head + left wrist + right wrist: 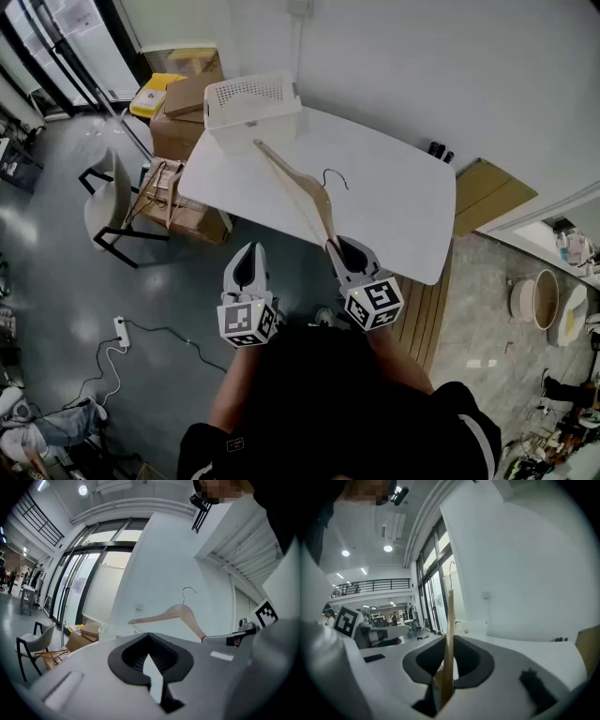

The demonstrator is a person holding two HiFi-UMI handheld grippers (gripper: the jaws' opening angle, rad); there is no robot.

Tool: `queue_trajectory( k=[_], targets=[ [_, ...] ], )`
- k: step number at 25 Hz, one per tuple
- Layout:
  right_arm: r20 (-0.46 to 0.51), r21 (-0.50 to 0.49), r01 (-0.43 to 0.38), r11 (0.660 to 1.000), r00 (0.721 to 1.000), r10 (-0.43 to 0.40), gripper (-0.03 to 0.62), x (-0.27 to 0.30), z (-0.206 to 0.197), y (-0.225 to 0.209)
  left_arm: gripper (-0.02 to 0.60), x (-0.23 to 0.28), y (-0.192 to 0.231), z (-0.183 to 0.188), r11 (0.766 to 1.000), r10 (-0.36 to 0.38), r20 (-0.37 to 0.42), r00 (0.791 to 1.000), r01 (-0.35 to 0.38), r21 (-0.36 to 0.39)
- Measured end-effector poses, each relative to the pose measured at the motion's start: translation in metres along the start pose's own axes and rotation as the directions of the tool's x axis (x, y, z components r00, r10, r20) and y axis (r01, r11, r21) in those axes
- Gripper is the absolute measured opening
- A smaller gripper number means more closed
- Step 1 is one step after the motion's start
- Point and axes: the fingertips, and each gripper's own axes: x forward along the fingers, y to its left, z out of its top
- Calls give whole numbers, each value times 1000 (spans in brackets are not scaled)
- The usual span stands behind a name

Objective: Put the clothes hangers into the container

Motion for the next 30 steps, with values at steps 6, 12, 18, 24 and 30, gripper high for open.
queue_trajectory(
  k=[6, 12, 18, 24, 30],
  targets=[
    [0, -4, 15, 1000, 1000, -15, 60, 3, -1, -4, 5, 2, 6, 2, 1000, 24, 19, 1000, -24, 3],
    [-4, -12, 10, 1000, 1000, -10, 60, 7, -1, -8, 5, 6, 6, 4, 999, 37, 19, 999, -37, 15],
    [2, -12, 2, 1000, 1000, -2, 61, 9, -1, -7, 5, 1, 8, 2, 999, 51, 17, 999, -51, 13],
    [6, 9, 9, 1000, 1000, -9, 61, 10, -1, -6, 5, -4, 10, 6, 998, 54, 25, 998, -54, 10],
    [4, 5, 22, 1000, 1000, -22, 61, 13, -2, 1, 5, -13, 22, 5, 999, 47, 31, 998, -47, 7]
  ],
)
